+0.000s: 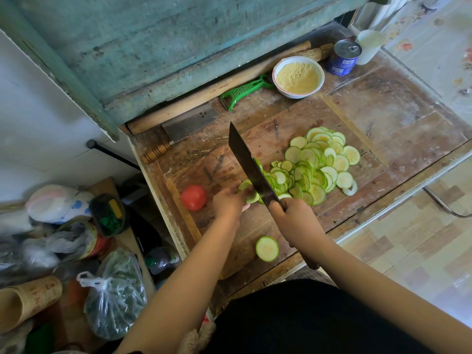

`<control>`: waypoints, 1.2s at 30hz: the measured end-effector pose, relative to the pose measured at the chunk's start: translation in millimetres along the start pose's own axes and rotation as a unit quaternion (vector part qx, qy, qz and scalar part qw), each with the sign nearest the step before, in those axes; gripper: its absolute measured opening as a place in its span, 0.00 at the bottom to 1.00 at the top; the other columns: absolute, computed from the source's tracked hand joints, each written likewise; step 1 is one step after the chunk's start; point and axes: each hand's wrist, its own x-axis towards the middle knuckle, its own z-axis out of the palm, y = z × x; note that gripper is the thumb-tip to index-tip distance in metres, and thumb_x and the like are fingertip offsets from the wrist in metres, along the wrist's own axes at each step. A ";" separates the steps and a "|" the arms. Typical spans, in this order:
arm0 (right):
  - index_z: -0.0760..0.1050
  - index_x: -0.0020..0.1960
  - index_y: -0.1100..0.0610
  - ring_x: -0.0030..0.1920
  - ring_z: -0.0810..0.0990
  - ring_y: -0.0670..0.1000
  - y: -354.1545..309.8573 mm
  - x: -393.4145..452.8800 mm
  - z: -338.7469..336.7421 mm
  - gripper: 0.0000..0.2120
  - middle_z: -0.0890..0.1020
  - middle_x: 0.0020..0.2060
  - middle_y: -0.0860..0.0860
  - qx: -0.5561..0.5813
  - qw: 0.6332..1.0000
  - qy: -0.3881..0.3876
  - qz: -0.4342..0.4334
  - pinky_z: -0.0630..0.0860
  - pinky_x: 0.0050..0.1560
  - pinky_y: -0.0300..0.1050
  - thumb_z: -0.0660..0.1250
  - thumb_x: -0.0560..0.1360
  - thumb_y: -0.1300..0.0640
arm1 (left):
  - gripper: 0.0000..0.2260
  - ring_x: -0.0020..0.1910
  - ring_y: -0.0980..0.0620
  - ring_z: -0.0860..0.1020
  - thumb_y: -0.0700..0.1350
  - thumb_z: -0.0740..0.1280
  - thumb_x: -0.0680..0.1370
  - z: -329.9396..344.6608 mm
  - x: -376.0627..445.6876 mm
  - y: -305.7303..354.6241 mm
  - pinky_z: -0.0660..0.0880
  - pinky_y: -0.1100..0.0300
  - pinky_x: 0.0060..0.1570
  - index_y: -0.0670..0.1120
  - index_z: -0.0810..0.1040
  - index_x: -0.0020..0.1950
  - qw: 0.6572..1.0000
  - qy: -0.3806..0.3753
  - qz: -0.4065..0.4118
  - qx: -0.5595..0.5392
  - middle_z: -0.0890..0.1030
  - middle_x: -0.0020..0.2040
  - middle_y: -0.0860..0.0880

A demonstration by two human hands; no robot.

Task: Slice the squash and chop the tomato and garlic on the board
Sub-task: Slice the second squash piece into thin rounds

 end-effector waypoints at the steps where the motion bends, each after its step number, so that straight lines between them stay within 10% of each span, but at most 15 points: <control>1: 0.62 0.32 0.58 0.26 0.65 0.53 0.0 0.3 0.1 0.17 0.64 0.24 0.52 -0.002 1.000 -0.002 0.001 0.67 0.30 0.46 0.59 0.76 0.52 | 0.17 0.50 0.47 0.79 0.34 0.74 0.70 0.1 1.0 0.3 0.78 0.55 0.45 0.42 0.79 0.58 1.000 0.002 -0.002 -0.003 0.80 0.55 0.43; 8: 0.63 0.33 0.60 0.26 0.65 0.54 -5.4 3.4 0.6 0.16 0.66 0.25 0.54 -0.016 1.000 -0.010 0.007 0.67 0.30 0.45 0.59 0.76 0.54 | 0.14 0.46 0.46 0.81 0.33 0.74 0.69 3.1 4.7 -1.1 0.79 0.54 0.45 0.44 0.80 0.52 1.000 -0.002 0.007 0.023 0.81 0.42 0.47; 16: 0.64 0.32 0.59 0.27 0.69 0.55 10.9 10.7 11.9 0.16 0.69 0.26 0.55 -0.036 0.997 -0.042 0.053 0.71 0.32 0.48 0.59 0.76 0.54 | 0.21 0.50 0.47 0.82 0.37 0.75 0.69 -1.3 4.4 -9.6 0.80 0.54 0.49 0.44 0.79 0.61 0.995 -0.001 0.069 0.069 0.83 0.53 0.45; 24: 0.61 0.30 0.58 0.26 0.67 0.54 7.7 3.2 2.9 0.18 0.67 0.24 0.53 -0.015 1.000 0.004 0.016 0.68 0.30 0.47 0.60 0.76 0.54 | 0.19 0.44 0.47 0.81 0.35 0.74 0.70 0.8 5.7 -5.4 0.78 0.63 0.32 0.42 0.79 0.60 0.998 0.006 0.032 0.052 0.83 0.52 0.42; 36: 0.62 0.32 0.59 0.28 0.66 0.51 10.0 -4.8 -1.5 0.16 0.66 0.27 0.55 0.002 1.000 0.007 -0.001 0.62 0.31 0.44 0.61 0.76 0.55 | 0.18 0.44 0.49 0.79 0.32 0.73 0.70 0.9 1.8 -2.5 0.77 0.54 0.46 0.41 0.78 0.58 1.000 -0.007 -0.009 -0.008 0.80 0.52 0.43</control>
